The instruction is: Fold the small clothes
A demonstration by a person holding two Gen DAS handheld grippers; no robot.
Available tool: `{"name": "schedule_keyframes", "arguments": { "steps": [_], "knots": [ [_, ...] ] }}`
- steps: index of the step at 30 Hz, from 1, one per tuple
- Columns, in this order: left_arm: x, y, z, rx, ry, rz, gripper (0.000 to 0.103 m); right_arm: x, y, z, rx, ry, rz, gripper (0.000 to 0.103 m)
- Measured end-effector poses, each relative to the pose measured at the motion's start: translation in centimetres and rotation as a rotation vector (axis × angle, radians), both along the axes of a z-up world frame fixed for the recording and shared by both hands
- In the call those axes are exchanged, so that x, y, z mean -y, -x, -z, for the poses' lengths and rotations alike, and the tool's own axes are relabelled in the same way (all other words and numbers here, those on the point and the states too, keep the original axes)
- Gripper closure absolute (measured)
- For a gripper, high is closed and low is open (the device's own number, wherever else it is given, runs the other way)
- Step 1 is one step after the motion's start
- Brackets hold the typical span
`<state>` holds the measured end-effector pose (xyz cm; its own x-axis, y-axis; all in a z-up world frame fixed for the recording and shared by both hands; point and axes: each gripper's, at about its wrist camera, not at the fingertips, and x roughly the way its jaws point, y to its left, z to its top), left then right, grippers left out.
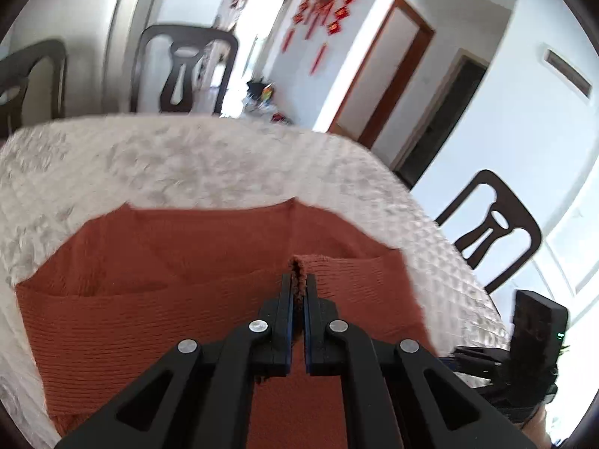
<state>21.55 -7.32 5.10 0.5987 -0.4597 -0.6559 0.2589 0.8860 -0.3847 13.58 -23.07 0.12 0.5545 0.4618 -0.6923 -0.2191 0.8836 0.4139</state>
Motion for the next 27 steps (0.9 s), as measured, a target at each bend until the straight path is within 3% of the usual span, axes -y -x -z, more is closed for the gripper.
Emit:
{"name": "schedule_keyframes", "arguments": {
  "steps": [5,10,13,15,17,19,25,27],
  "knots": [
    [-0.9,-0.8,2.9,-0.095,-0.044,-0.031,0.096,0.0,-0.1,-1.2,0.028,0.054,0.024,0.067],
    [-2.0,0.5,0.9,-0.016,-0.058,-0.088,0.093,1.3,-1.3,-2.8,0.08,0.068,0.09,0.067],
    [-1.5,0.8,0.2,0.007,-0.057,-0.058,0.093,1.3,-2.7,-2.3,0.079,0.138,0.112,0.068],
    [-0.5,0.6,0.7,0.002,-0.08,-0.016,0.09,1.4,-3.8,-1.2,0.033,0.18,0.117,0.078],
    [0.3,0.2,2.4,-0.053,-0.112,0.018,0.086,1.7,-3.9,-1.2,0.031,0.18,0.116,0.084],
    [0.7,0.1,3.6,-0.08,-0.144,0.025,0.086,2.1,-3.6,-1.6,0.034,0.182,0.119,0.084],
    [0.9,-0.7,1.9,-0.031,-0.156,0.003,0.084,2.8,-5.8,-2.9,0.058,0.194,0.154,0.083],
    [1.0,-1.9,1.9,-0.026,-0.162,-0.024,0.077,3.0,-7.3,-2.4,0.041,0.236,0.19,0.083]
  ]
}}
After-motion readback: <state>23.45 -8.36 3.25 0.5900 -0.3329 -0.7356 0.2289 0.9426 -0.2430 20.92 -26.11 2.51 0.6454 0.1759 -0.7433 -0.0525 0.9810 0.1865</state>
